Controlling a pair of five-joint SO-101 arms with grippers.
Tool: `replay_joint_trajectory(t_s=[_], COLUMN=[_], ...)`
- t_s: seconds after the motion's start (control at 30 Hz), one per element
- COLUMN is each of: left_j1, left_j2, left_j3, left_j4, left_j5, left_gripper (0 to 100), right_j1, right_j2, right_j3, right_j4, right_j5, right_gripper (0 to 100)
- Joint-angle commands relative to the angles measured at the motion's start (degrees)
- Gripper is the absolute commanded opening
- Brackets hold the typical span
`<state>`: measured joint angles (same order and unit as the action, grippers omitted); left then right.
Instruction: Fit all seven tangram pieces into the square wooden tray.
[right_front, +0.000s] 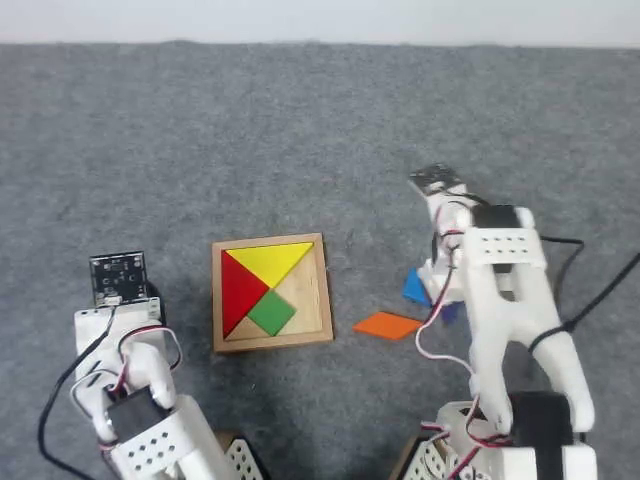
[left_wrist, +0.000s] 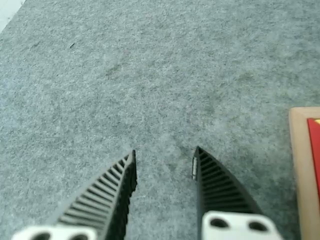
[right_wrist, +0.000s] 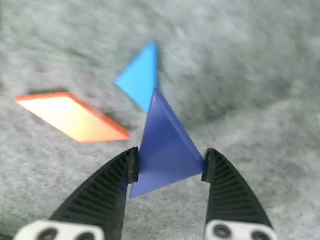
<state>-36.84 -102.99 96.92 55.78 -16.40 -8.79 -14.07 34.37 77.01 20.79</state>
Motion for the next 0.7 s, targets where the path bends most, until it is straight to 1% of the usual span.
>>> replay_joint_trajectory(t_s=[0.0,0.1,0.17,0.3,0.4,0.5,0.67], left_j1=[0.53,0.53,0.53,0.53,0.53,0.53,0.53], left_j2=[-1.32,-1.32,-1.32,-1.32,-1.32,-1.32,-1.32], left_j3=[-0.66,-0.66,-0.66,-0.66,-0.66,-0.66,-0.66], left_j4=[0.35,0.35,0.35,0.35,0.35,0.35,0.35], left_j5=[-0.62,-0.62,-0.62,-0.62,-0.62,-0.62,-0.62], left_gripper=[18,18,18,18,18,18,18], right_j1=[-8.22,-15.08,-19.03,-24.84,-24.84,-23.34,-22.90], right_j2=[-1.45,2.07,5.49,13.41,17.27,18.68,19.30], right_j3=[-6.77,-11.60,-14.24,-20.13,-25.49,-28.57,-28.57], right_j4=[2.59,2.68,0.84,-0.57,2.68,6.46,6.64], right_j5=[-0.79,-5.45,-8.26,-12.13,-12.66,-12.66,-12.66], right_gripper=[12.6,12.8,13.0,12.8,12.6,12.6,12.6])
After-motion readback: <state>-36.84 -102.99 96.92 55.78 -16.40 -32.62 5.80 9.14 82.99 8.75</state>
